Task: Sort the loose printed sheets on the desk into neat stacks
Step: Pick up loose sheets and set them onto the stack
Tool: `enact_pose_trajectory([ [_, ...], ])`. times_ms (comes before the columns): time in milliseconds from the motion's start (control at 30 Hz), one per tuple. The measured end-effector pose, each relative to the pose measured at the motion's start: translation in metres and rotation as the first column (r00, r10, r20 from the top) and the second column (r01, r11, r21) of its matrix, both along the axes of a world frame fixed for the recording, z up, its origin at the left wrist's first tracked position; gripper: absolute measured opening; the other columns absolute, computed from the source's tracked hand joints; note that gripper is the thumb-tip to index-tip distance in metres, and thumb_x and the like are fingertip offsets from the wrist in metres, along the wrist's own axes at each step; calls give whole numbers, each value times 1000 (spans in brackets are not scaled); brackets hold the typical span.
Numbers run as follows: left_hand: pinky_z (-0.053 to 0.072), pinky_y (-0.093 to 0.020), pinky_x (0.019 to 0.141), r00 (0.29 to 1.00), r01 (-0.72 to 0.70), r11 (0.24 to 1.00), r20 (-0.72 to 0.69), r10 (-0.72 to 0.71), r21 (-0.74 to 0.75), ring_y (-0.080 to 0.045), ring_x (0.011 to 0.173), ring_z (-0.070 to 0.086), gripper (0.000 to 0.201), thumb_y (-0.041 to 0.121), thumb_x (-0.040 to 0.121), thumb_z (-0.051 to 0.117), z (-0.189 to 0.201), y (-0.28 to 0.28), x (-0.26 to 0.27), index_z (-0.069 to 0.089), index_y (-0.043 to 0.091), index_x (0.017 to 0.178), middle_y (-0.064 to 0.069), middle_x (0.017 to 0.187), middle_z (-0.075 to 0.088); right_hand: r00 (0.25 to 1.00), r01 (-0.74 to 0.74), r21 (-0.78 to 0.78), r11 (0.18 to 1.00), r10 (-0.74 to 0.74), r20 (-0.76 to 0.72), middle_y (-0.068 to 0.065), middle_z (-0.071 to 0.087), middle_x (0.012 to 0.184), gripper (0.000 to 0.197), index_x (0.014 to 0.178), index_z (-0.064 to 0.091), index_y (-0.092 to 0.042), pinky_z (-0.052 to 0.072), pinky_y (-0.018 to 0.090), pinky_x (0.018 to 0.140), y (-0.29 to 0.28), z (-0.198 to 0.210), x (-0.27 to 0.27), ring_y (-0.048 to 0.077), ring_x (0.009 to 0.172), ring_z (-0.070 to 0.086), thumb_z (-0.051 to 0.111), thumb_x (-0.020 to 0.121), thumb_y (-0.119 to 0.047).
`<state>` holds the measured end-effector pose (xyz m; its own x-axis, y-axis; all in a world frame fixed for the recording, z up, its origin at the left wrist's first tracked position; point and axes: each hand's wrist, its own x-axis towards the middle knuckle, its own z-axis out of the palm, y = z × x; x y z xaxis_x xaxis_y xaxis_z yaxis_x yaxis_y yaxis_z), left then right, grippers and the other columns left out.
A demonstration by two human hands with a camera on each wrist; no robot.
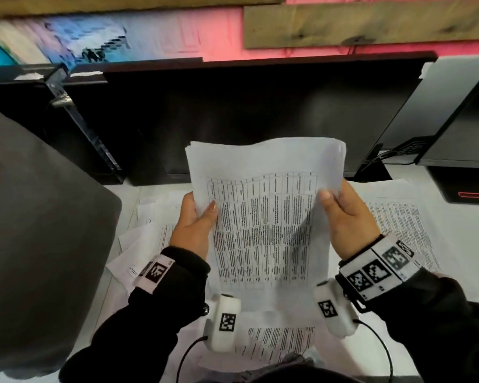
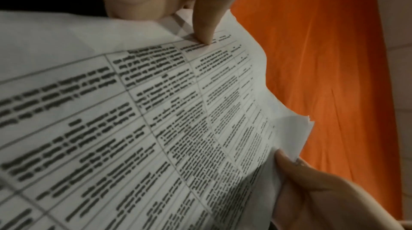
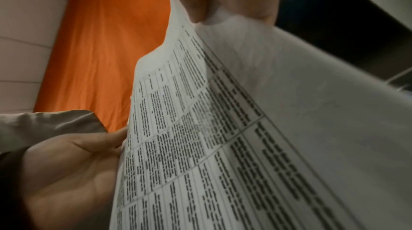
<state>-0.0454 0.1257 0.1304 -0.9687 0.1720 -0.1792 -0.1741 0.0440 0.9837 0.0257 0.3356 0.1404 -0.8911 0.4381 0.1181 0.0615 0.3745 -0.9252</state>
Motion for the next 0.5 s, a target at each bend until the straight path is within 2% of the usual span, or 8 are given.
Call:
enact_pose_trajectory([
  [67,52,-26,87,999,36,999,-3,-36,-10,-2,97,64,18,22,92,51,-2,2,2,55,35,103,16,103,67,999,28,-48,998,-29,-13,-12,63,101,25,112,54,-34,46,16,86,4,2,1,-8,93,58,39,98,-19],
  [133,52,-25,86,999,45,998,-22,-46,-40,-2,95,65,25,13,92,50,-5,4,2,55,36,101,17,101,67,999,35,-99,995,-36,-6,-14,63,97,24,104,55,-37,45,10,80,9,3,0,-13,87,57,40,97,-19],
  [200,50,-29,88,998,35,996,-40,-39,-84,-3,96,64,31,10,93,48,-8,7,1,56,39,98,18,100,68,999,7,-126,992,-3,37,-11,65,105,22,110,56,-35,46,20,88,15,-5,0,-4,99,60,44,95,-26],
  [267,49,-24,83,999,-17,997,-53,13,-75,3,91,65,33,9,93,46,-11,8,-2,55,41,94,22,93,69,993,-28,-158,987,46,108,-9,66,110,22,111,55,-36,46,32,92,19,-16,1,11,108,59,50,92,-26],
  [300,48,-24,84,997,-57,996,-50,54,-66,2,92,65,33,9,94,46,-13,9,-3,55,41,94,22,94,69,984,-57,-145,988,81,161,-10,66,107,21,109,55,-33,47,31,92,22,-23,2,12,107,59,52,92,-22],
  [367,45,-29,91,992,-123,991,-44,122,-45,-6,101,62,30,11,93,47,-18,9,-7,55,39,100,19,102,66,940,-132,-72,989,148,308,-11,66,101,20,111,55,-24,47,22,88,25,-36,9,9,100,60,54,91,-18],
  [433,43,-29,91,989,-146,986,-49,143,-77,-8,101,59,23,15,94,48,-22,11,-11,51,33,107,17,103,63,884,-196,-48,980,197,424,-14,63,88,15,107,54,-22,44,6,73,26,-47,20,-2,82,57,53,92,-18],
  [500,42,-27,84,994,-108,978,-36,103,-181,-7,89,57,14,19,94,47,-29,16,-12,47,28,106,16,93,60,846,-170,-24,985,159,509,-14,56,71,13,90,52,-29,40,11,62,31,-58,28,-2,68,52,53,92,-16],
])
